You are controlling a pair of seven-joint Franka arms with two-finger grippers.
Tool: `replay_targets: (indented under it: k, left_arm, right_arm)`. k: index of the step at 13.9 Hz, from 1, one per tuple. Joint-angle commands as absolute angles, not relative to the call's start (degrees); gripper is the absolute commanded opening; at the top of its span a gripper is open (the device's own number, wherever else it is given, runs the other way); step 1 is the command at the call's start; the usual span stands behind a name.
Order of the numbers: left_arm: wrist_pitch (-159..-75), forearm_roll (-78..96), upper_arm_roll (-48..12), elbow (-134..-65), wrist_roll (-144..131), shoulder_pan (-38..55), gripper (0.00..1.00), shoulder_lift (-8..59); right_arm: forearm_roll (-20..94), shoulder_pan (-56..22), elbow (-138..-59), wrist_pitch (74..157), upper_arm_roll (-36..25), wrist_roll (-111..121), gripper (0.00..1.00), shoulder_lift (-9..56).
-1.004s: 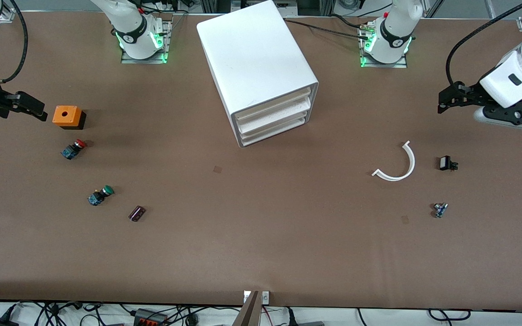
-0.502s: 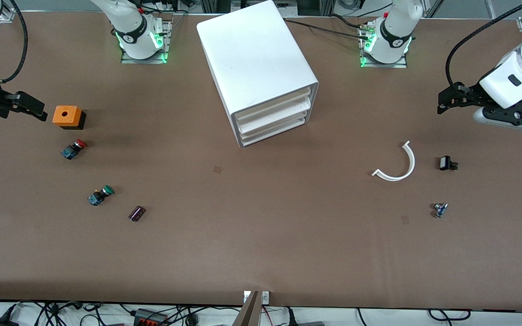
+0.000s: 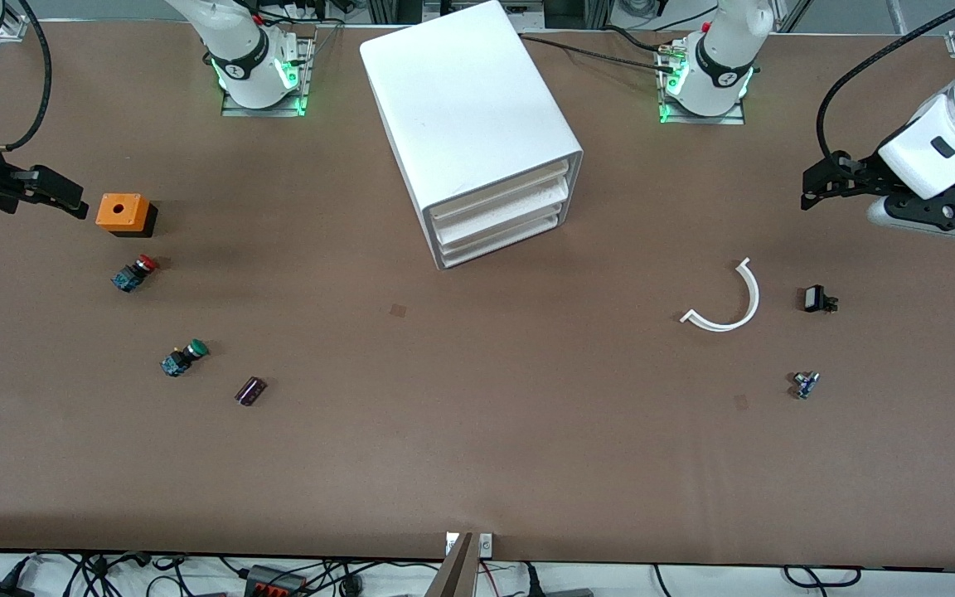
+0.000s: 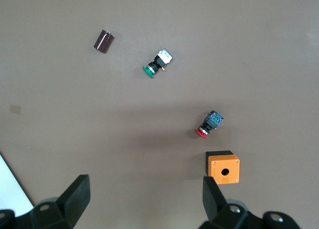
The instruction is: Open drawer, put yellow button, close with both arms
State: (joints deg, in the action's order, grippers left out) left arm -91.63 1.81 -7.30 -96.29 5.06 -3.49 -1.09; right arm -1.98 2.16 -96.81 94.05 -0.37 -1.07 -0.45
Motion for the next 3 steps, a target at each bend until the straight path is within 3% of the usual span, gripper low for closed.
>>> replay_targets:
  k: [1, 3]
  left_arm:
    - [-91.8, 2.9, -6.9, -95.7, 5.7, -3.4, 1.00, -1.0]
    - [-91.8, 2.9, -6.9, -95.7, 5.7, -3.3, 1.00, -1.0]
  right_arm:
    - [-1.1, 2.8, -97.2, 93.4, 0.2, -0.1, 1.00, -1.7]
    - [-1.1, 2.8, -97.2, 93.4, 0.2, -0.1, 1.00, -1.7]
